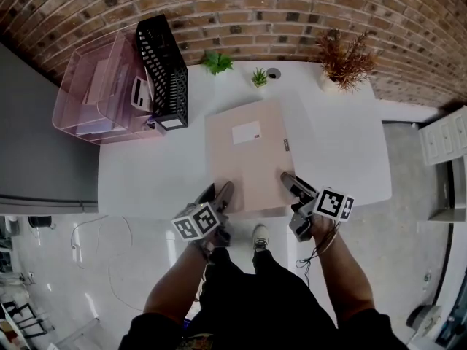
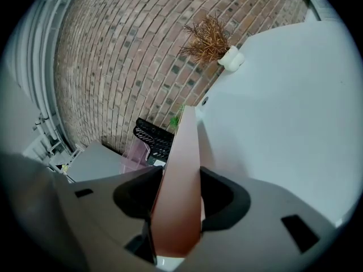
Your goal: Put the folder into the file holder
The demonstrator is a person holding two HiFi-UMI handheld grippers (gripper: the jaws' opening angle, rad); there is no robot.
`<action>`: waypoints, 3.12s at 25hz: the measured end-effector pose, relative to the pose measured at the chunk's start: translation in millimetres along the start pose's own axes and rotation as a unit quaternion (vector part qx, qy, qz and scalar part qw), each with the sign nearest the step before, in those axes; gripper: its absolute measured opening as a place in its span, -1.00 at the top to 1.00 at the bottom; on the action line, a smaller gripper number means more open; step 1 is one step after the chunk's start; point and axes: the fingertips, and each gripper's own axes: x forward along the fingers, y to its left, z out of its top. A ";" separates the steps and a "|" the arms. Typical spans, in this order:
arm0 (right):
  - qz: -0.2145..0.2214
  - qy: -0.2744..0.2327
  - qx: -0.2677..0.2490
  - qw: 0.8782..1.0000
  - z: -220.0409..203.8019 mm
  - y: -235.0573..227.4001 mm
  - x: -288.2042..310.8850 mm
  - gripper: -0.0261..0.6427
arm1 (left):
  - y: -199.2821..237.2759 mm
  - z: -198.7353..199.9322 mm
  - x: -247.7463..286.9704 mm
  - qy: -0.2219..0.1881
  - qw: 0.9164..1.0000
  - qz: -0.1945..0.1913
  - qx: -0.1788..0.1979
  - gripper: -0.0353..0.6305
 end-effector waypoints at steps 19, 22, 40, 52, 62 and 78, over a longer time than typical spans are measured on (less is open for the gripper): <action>0.106 0.068 -0.185 0.975 -10.4 72.4 -4.7 0.28 | -19.0 60.9 -30.2 -0.049 0.989 -0.057 0.128 0.10; 0.130 0.080 -0.209 0.966 -18.1 85.3 -3.5 0.27 | -23.3 78.7 -40.8 -0.064 0.981 -0.070 0.166 0.10; 0.195 0.087 -0.191 0.958 -46.4 151.4 33.7 0.22 | -14.9 164.7 -82.9 -0.126 0.955 -0.089 0.255 0.10; 0.158 -0.007 -0.263 0.952 -47.4 199.4 48.6 0.29 | -0.8 202.5 -84.5 -0.119 0.953 -0.112 0.255 0.10; 0.106 -0.067 -0.328 0.936 -47.3 234.8 69.1 0.39 | -22.6 229.7 -87.8 -0.112 0.936 -0.169 0.289 0.10; 0.077 -0.067 -0.405 0.908 -56.1 265.1 80.6 0.39 | 64.3 196.4 -96.6 -0.052 0.972 -0.118 0.195 0.10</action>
